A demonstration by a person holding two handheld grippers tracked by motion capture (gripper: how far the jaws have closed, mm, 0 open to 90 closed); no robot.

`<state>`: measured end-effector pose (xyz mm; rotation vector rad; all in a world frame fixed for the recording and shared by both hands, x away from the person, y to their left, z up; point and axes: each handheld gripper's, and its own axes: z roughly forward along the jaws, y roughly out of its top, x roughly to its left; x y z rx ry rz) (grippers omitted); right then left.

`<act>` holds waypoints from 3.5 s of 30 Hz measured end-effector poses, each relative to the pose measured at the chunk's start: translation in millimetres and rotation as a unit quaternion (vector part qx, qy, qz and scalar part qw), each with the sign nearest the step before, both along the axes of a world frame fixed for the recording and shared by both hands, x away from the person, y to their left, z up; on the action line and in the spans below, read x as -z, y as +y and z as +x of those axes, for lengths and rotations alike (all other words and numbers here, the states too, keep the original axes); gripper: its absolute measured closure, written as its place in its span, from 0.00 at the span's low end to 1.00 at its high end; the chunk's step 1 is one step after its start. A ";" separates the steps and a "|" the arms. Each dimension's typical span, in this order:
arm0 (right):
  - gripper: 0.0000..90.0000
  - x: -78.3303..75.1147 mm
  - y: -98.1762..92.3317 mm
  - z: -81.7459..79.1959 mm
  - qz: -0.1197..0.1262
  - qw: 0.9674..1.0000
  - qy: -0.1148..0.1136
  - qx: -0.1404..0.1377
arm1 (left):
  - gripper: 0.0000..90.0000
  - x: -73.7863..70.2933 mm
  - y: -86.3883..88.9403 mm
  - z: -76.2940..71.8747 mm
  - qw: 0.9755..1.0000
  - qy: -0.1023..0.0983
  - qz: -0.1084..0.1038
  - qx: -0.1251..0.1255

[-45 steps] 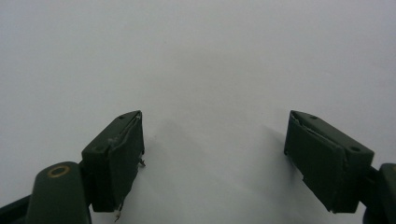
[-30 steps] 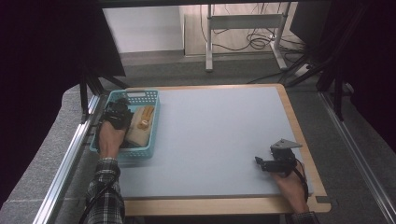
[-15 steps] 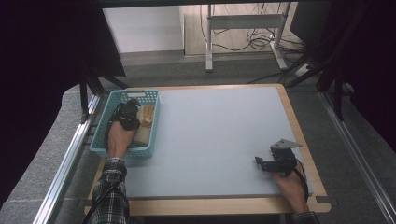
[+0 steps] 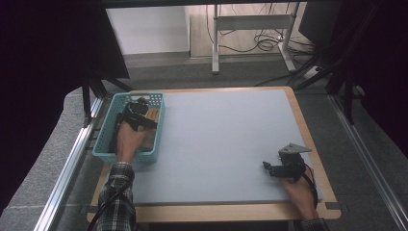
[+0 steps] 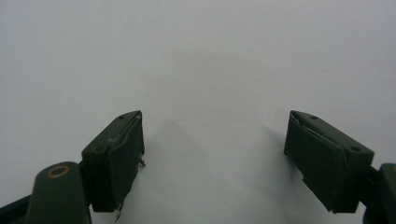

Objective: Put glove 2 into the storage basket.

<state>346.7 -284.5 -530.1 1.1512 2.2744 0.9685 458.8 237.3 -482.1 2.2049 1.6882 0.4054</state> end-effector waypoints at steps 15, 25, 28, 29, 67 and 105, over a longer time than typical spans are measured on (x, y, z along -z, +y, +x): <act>0.21 0.0 0.0 0.0 0.000 1.000 0.000 0.000 | 0.51 -0.9 20.0 2.0 0.996 -0.033 -0.046 -0.064; 0.21 0.0 0.1 0.0 0.000 1.000 0.000 0.000 | 0.75 -7.6 44.3 -13.5 0.995 -0.048 -0.016 -0.089; 0.21 0.0 0.1 0.0 0.000 1.000 0.000 0.000 | 0.87 5.0 40.7 -8.2 0.997 -0.015 -0.002 -0.076; 0.21 0.0 0.1 0.0 0.000 1.000 0.000 0.000 | 0.90 10.1 37.4 -5.8 0.998 -0.009 -0.008 -0.068; 0.21 0.1 0.1 0.0 0.000 1.000 0.000 0.000 | 0.18 -29.4 54.7 -38.0 0.986 -0.112 -0.117 -0.049; 0.21 -0.3 0.3 0.1 -0.001 1.000 0.000 0.000 | 0.00 -54.2 -0.5 -94.5 0.972 -0.170 -0.134 0.094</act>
